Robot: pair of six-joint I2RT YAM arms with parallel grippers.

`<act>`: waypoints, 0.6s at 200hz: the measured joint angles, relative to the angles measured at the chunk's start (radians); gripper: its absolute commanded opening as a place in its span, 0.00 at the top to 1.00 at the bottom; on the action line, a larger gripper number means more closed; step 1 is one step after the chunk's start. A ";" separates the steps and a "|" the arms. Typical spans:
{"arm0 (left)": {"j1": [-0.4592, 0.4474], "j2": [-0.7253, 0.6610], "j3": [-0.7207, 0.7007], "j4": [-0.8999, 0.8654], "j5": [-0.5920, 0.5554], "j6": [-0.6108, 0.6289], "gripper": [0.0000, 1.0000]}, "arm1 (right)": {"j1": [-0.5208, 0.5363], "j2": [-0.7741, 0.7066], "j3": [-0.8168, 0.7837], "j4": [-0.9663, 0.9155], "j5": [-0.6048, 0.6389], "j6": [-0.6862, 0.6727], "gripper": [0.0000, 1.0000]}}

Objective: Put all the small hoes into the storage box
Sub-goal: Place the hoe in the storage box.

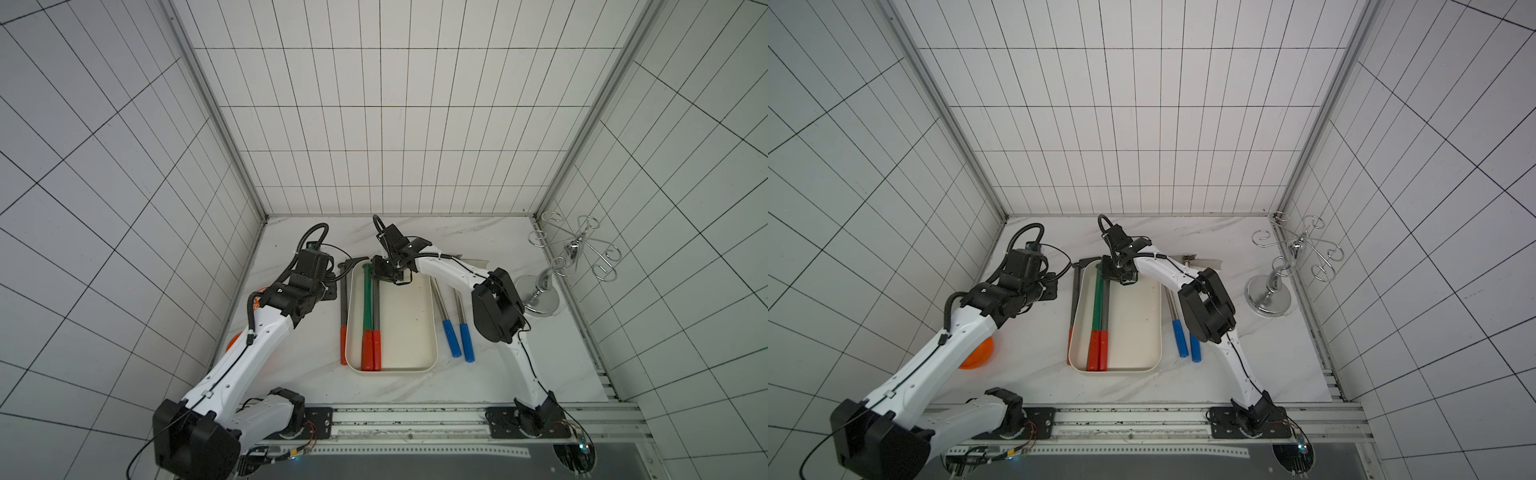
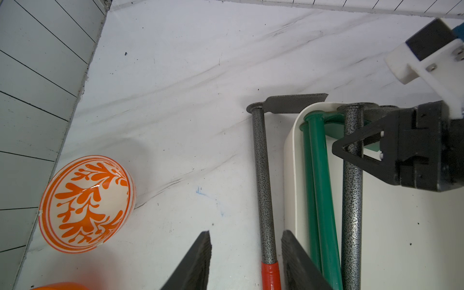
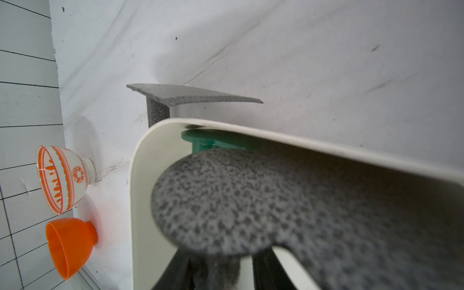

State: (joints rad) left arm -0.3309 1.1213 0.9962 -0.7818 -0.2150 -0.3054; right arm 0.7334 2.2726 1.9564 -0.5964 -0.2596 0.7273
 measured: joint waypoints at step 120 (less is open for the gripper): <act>0.000 0.000 -0.010 0.001 0.000 0.000 0.52 | 0.009 0.054 0.111 -0.096 0.010 -0.025 0.73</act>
State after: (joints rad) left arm -0.3309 1.1213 0.9867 -0.7807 -0.2146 -0.3054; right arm 0.7425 2.3264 2.0678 -0.6922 -0.2493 0.7021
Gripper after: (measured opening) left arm 0.481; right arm 0.250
